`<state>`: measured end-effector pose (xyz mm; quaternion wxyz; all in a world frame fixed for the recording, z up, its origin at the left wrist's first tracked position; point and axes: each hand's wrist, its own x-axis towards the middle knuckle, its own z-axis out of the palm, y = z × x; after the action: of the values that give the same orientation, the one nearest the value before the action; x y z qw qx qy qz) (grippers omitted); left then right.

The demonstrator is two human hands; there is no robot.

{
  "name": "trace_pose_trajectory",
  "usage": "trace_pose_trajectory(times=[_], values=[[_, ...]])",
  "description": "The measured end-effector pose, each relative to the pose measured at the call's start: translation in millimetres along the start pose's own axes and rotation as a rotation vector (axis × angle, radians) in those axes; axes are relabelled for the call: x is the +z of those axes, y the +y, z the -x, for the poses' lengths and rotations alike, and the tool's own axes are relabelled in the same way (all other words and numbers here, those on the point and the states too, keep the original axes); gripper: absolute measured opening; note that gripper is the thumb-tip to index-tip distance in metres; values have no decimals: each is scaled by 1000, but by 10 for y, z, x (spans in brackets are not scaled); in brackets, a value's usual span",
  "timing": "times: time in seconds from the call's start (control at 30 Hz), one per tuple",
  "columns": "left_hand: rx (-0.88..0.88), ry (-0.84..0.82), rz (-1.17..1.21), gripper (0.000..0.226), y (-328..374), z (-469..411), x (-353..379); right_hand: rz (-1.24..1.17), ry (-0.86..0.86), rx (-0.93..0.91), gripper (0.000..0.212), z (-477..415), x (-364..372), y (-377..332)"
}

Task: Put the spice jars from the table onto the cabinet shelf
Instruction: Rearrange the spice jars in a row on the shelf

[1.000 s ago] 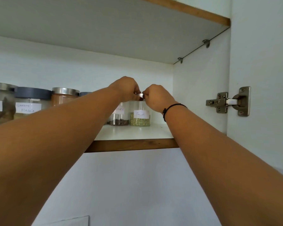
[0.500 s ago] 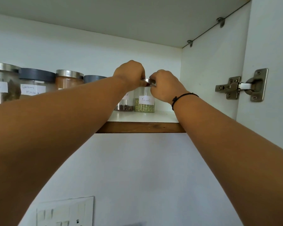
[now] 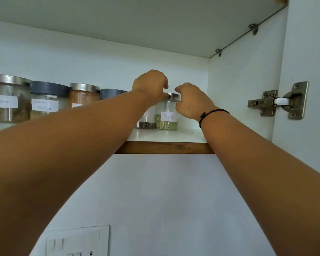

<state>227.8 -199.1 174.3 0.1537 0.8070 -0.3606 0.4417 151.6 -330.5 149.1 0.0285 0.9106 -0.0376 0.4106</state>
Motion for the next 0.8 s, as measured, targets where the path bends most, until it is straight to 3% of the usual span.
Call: trace_pose_trajectory(times=[0.07, 0.2, 0.8], values=[[-52, 37, 86, 38, 9, 22, -49, -10, 23, 14, 41, 15, -14, 2], [-102, 40, 168, 34, 22, 64, -83, -15, 80, 18, 36, 39, -17, -11], [17, 90, -41, 40, 170, 459, -599, -124, 225, 7, 37, 472, -460, -440]])
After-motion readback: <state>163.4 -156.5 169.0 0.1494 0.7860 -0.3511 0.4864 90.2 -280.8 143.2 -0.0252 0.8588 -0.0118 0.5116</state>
